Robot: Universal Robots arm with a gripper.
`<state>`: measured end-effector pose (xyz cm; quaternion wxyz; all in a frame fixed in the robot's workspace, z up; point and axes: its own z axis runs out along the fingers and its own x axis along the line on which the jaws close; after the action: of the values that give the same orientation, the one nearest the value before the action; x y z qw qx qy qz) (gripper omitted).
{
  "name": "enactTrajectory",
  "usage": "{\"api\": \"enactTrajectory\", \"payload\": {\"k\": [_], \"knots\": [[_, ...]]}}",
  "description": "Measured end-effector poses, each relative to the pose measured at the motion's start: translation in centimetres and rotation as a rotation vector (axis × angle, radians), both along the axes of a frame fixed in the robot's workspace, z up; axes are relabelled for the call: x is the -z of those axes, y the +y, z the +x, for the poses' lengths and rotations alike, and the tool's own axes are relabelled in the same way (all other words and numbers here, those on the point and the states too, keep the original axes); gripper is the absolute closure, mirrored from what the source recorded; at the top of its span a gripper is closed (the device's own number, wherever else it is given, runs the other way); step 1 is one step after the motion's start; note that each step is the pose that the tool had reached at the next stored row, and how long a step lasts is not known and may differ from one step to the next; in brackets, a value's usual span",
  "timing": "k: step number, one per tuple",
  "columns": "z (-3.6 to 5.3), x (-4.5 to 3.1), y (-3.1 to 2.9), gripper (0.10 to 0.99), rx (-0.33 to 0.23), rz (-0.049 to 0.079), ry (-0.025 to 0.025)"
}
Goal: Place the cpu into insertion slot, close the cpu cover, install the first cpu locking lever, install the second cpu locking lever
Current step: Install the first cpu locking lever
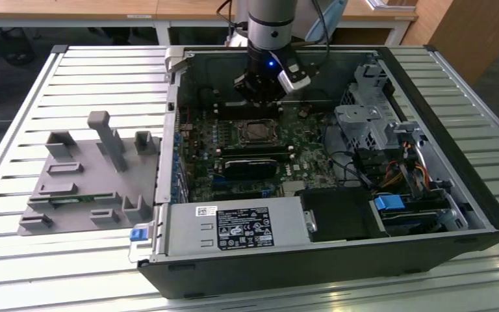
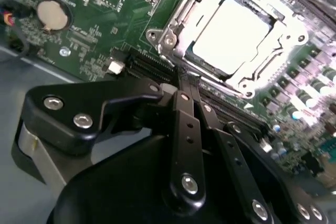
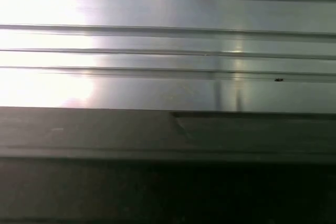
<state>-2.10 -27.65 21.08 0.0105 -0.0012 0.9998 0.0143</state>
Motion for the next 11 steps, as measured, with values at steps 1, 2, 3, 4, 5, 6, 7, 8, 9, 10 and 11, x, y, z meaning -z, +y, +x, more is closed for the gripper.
{"api": "enactTrajectory", "payload": {"k": [1,2,3,4,5,6,7,8,9,10,11], "knots": [[0.00,-0.14,0.00,0.980,0.000,0.000,0.0001],[0.00,-0.17,-0.01,0.980,0.000,0.000,0.0000],[0.01,-0.16,-0.05,0.980,0.000,0.000,-0.0001],[0.00,-0.17,-0.11,0.980,0.000,0.000,0.0000],[0.00,-0.17,-0.17,0.980,0.000,0.000,0.0000],[0.02,-0.17,-0.21,0.980,0.000,0.000,0.0000],[0.04,-0.17,-0.24,0.980,0.000,0.000,0.0000],[0.08,-0.17,-0.28,0.980,0.000,0.000,0.0001],[0.12,-0.17,-0.32,0.980,0.000,0.000,0.0001],[0.17,-0.16,-0.35,0.980,0.000,0.000,-0.0001],[0.20,-0.17,-0.38,0.980,0.000,0.000,0.0000]]}}
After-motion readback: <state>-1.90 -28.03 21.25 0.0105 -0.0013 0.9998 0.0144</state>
